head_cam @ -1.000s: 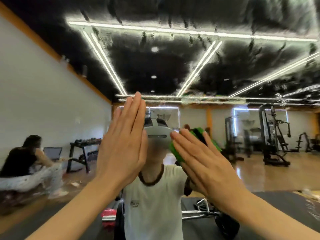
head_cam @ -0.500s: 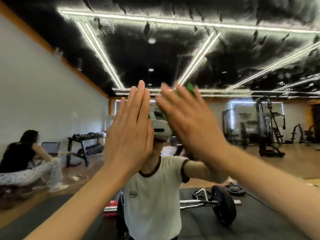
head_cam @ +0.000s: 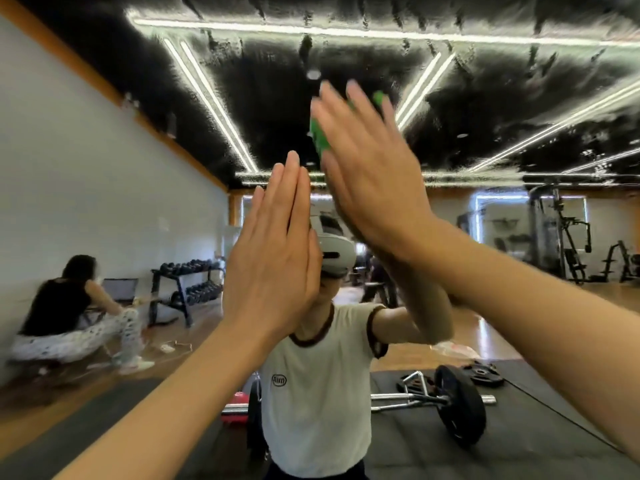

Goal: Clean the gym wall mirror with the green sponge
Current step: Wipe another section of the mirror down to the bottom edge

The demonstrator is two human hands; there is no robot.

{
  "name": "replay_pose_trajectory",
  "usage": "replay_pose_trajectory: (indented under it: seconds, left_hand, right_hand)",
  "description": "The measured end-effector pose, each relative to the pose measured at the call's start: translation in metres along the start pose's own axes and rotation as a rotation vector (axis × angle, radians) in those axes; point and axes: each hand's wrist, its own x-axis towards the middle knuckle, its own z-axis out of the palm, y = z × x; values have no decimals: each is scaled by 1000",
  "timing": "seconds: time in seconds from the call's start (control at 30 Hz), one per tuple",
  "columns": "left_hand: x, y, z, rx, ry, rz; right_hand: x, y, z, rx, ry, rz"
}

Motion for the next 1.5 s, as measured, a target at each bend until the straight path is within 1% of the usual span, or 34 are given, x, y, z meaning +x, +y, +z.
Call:
replay_pose_trajectory:
  seconds: [0.07, 0.13, 0.23, 0.27, 0.33, 0.4, 0.47, 0.53, 0.6, 0.67, 0.7, 0.73, 0.77, 0.8, 0.87, 0.9, 0.93, 0.97, 1.0, 1.03, 1.13, 1.2, 1.23, 1.27, 1.3, 1.33, 1.37, 1.4, 1.43, 1.47, 1.5]
  left_hand:
    - [0, 0, 0, 8, 5, 1]
    - [0, 0, -1, 9, 3, 2]
    - [0, -1, -2, 16, -8, 12]
    - [0, -1, -2, 16, -8, 17]
    - [0, -1, -2, 18, -3, 16]
    - [0, -1, -2, 19, 3, 9]
    - [0, -1, -1, 20, 8, 16]
    - [0, -1, -2, 26, 6, 32]
    - [0, -1, -2, 33, 2, 33]
    - [1, 0, -1, 36, 7, 29]
    - [0, 0, -1, 36, 5, 28]
    - [1, 0, -1, 36, 6, 28]
    - [1, 0, -1, 38, 8, 29]
    - [1, 0, -1, 39, 11, 31]
    - [1, 0, -1, 38, 16, 33]
    - [2, 0, 0, 38, 15, 35]
    - [1, -1, 0, 40, 11, 36]
    - [1, -1, 0, 42, 9, 39]
    - [1, -1, 0, 42, 7, 41]
    - [1, -1, 0, 40, 4, 42]
    - [1, 0, 0, 25, 8, 38]
    - [1, 0, 0, 24, 7, 39]
    - [1, 0, -1, 31, 4, 40]
    - [1, 0, -1, 38, 0, 39]
    - [1, 0, -2, 44, 0, 37]
    - [2, 0, -2, 48, 4, 37]
    - [3, 0, -2, 49, 10, 39]
    - [3, -1, -3, 51, 14, 39]
    - [3, -1, -3, 53, 14, 37]
    - [3, -1, -4, 55, 12, 31]
    - [3, -1, -4, 56, 8, 26]
  right_hand:
    - [21, -4, 2, -27, 19, 149]
    - [-14, -15, 5, -10, 51, 195]
    - [-113, -36, -5, 31, -9, 136]
    - [-133, -37, -8, 35, -37, 97]
    - [-129, -29, -9, 37, -68, 9]
    - [-96, -14, -7, 43, -67, -55]
    - [-73, 15, -9, 55, -60, -38]
    - [-77, 55, -19, 60, -55, 144]
    - [-98, 95, -31, 28, -7, 433]
    - [-106, 98, -36, 6, 62, 695]
    - [-103, 81, -32, 5, 86, 757]
    - [-98, 57, -27, 19, 100, 740]
    - [-94, 31, -21, 49, 100, 644]
    - [-92, 5, -15, 94, 76, 481]
    - [-102, -25, -8, 123, -42, 82]
    - [-108, -19, -11, 105, -92, -63]
    - [-114, -3, -15, 102, -119, -130]
    - [-122, 18, -20, 114, -125, -111]
    - [-132, 38, -26, 125, -123, -14]
    - [-142, 56, -33, 129, -110, 132]
    - [-162, 89, -44, 120, 10, 586]
    - [-153, 81, -39, 105, 92, 778]
    - [-143, 68, -34, 98, 108, 801]
    - [-131, 51, -30, 106, 111, 751]
    - [-119, 35, -25, 138, 104, 623]
    - [-108, 21, -20, 170, 66, 426]
    - [-98, 12, -16, 164, 4, 188]
    - [-89, 11, -15, 131, -64, -39]
    - [-83, 21, -16, 101, -113, -203]
    - [-79, 37, -19, 94, -140, -271]
    - [-80, 55, -23, 113, -145, -248]
